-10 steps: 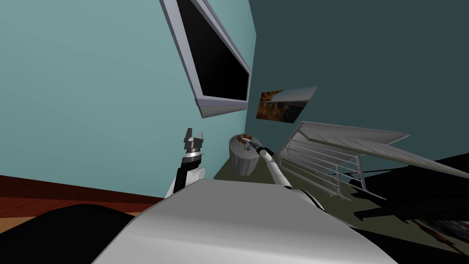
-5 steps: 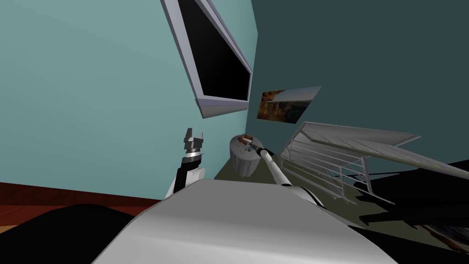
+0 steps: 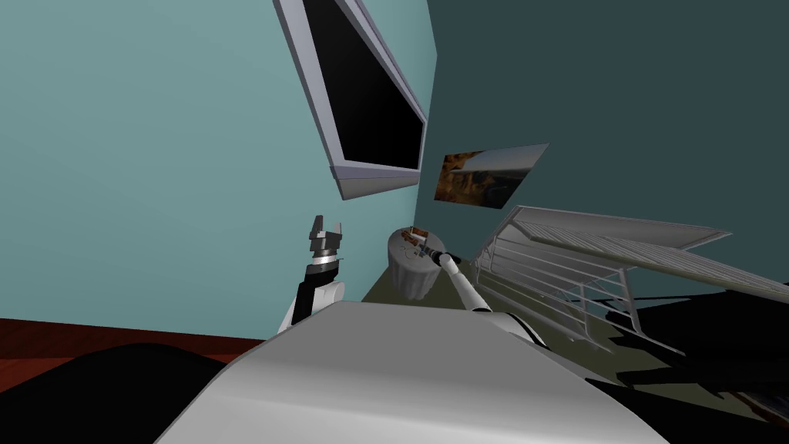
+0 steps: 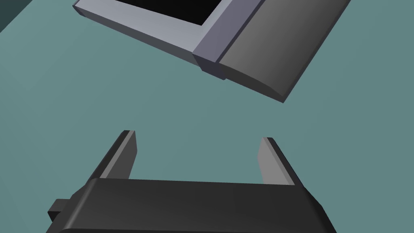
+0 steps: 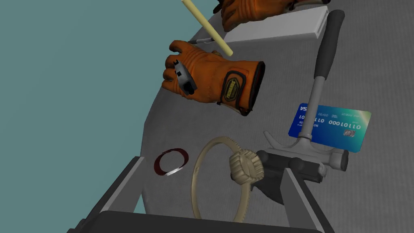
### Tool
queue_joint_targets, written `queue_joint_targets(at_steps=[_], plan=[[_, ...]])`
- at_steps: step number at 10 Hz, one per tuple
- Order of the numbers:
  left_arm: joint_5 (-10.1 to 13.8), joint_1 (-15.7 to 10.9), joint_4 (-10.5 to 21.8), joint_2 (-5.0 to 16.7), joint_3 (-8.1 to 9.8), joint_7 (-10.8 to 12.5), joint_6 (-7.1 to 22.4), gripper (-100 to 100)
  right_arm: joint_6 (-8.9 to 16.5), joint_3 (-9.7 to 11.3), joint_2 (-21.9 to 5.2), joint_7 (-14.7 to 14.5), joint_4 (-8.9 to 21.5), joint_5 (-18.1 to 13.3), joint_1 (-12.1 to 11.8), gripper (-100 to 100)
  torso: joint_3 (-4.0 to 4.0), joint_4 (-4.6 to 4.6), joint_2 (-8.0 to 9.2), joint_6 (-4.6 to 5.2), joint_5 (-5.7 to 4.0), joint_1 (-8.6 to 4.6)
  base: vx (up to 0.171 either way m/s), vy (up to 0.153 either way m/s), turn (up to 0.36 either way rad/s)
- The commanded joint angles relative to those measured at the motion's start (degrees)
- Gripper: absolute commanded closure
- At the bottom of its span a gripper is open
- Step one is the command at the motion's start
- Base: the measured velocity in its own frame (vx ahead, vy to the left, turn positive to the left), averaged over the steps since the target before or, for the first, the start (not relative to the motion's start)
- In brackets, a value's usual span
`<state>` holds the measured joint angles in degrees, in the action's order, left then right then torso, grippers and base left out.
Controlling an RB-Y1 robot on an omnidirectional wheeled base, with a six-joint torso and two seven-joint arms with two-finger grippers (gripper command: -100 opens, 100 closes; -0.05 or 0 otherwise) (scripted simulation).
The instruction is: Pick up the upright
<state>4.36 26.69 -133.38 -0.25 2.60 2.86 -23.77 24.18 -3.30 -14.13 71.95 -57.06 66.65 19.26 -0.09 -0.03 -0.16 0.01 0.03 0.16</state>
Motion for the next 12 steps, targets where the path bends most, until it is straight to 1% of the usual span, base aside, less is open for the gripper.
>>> queue_joint_targets(at_steps=[1, 3, 4, 6, 7, 8, 9, 10, 11, 12], plan=[[0.00, 0.00, 0.00, 0.00, 0.00, 0.00, 0.00, 0, 0.90, -0.10, -0.22, 0.66, 1.69, 1.13, 0.55, -100, 0.00, 0.00, 0.00, 0.00, 0.00, 0.00, 0.031, 0.033, 0.008], [0.00, 0.00, 0.00, 0.00, 0.00, 0.00, 0.00, 0, 3.69, -0.32, -0.77, 3.55, 5.69, 3.62, 0.91, -100, 0.02, 0.01, 0.03, 0.00, 0.01, 0.03, 0.046, 0.050, 0.027], [0.00, 0.00, 0.00, 0.00, 0.00, 0.00, 0.00, 0, 3.69, -0.32, -0.77, 3.55, 5.69, 3.62, 0.91, -100, -0.02, -0.01, -0.03, 0.00, 0.02, 0.08, 0.050, 0.037, 0.006], [0.00, 0.00, 0.00, 0.00, 0.00, 0.00, 0.00, 0, 5.88, -0.44, -1.13, 5.74, 8.98, 5.45, 0.80, -100, 0.00, 0.00, -0.01, 0.00, 0.01, 0.01, 0.048, 0.035, 0.021], [0.00, 0.00, 0.00, 0.00, 0.00, 0.00, 0.00, 0, 5.88, -0.44, -1.13, 5.74, 8.98, 5.45, 0.80, -100, -0.01, 0.00, -0.02, 0.00, 0.01, 0.01, 0.036, 0.024, 0.007], [0.00, 0.00, 0.00, 0.00, 0.00, 0.00, 0.00, 0, 6.71, -0.44, -1.23, 6.55, 10.33, 6.09, 0.57, -100, 0.01, 0.01, 0.02, 0.00, 0.00, -0.03, 0.024, 0.022, 0.013], [0.00, 0.00, 0.00, 0.00, 0.00, 0.00, 0.00, 0, 6.71, -0.44, -1.23, 6.55, 10.33, 6.09, 0.57, -100, 0.03, 0.01, 0.06, 0.00, 0.00, -0.04, 0.018, 0.019, 0.008], [0.00, 0.00, 0.00, 0.00, 0.00, 0.00, 0.00, 0, 7.82, -0.34, -1.28, 7.58, 12.42, 6.81, -0.21, -100, 0.06, 0.03, 0.10, 0.01, 0.00, -0.05, 0.034, 0.022, 0.016], [0.00, 0.00, 0.00, 0.00, 0.00, 0.00, 0.00, 0, 7.00, -0.36, -1.10, 6.81, 11.91, 6.46, 0.57, -100, 0.04, 0.01, 0.06, 0.01, -0.01, -0.04, 0.018, 0.011, 0.002], [0.00, 0.00, 0.00, 0.00, 0.00, 0.00, 0.00, 0, 7.14, -0.35, -1.09, 7.03, 12.13, 6.51, 0.53, 0, 0.06, 0.03, 0.10, 0.00, 0.00, -0.08, 0.000, 0.000, 0.000]])
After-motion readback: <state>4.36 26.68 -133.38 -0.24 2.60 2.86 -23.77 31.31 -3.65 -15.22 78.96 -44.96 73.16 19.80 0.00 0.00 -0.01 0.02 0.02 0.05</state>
